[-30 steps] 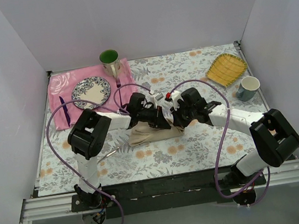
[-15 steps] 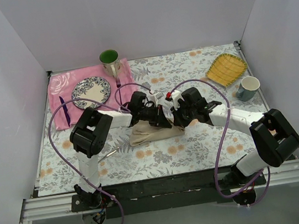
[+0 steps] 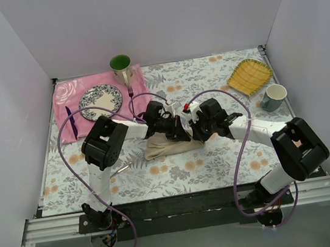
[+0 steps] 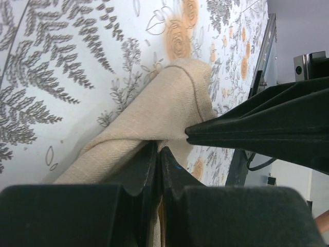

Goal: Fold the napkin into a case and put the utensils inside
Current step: Stuff the top corner of the smaller-rectangle-folded napkin into the folded napkin.

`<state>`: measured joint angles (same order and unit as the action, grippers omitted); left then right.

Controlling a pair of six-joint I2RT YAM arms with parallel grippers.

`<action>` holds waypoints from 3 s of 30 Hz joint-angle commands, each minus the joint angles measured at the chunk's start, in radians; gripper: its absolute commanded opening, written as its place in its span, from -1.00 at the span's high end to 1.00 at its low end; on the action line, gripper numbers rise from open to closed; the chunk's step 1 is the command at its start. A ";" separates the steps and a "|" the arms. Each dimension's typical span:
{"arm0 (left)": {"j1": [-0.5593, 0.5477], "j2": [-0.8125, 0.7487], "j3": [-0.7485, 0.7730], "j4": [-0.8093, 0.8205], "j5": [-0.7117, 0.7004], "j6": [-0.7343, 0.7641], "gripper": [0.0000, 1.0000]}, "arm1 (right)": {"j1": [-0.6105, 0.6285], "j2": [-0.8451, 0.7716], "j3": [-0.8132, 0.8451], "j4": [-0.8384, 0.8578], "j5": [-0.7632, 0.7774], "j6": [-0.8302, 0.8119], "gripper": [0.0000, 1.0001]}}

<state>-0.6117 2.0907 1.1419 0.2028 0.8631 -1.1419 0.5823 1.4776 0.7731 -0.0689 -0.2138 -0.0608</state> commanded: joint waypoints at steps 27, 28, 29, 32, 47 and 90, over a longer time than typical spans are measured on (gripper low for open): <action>0.049 -0.136 -0.044 -0.167 -0.001 0.079 0.27 | -0.039 0.122 -0.009 0.034 0.010 0.022 0.97; 0.047 -0.132 -0.042 -0.169 -0.009 0.077 0.26 | -0.038 0.121 -0.008 0.031 0.008 0.021 0.97; 0.047 -0.130 -0.041 -0.167 -0.007 0.080 0.22 | -0.039 0.121 -0.006 0.027 0.008 0.021 0.97; 0.041 -0.141 -0.048 -0.164 -0.027 0.093 0.19 | -0.039 0.124 0.000 0.027 0.004 0.018 0.97; 0.038 -0.169 -0.065 -0.151 -0.055 0.142 0.17 | -0.038 0.124 0.008 0.027 -0.013 0.009 0.97; 0.013 -0.126 0.008 -0.151 -0.105 0.108 1.00 | -0.039 0.086 0.051 -0.002 -0.073 0.003 0.97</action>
<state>-0.5930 1.9572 1.0992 0.0525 0.7593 -1.0542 0.5476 1.5806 0.7860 -0.0311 -0.2592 -0.0441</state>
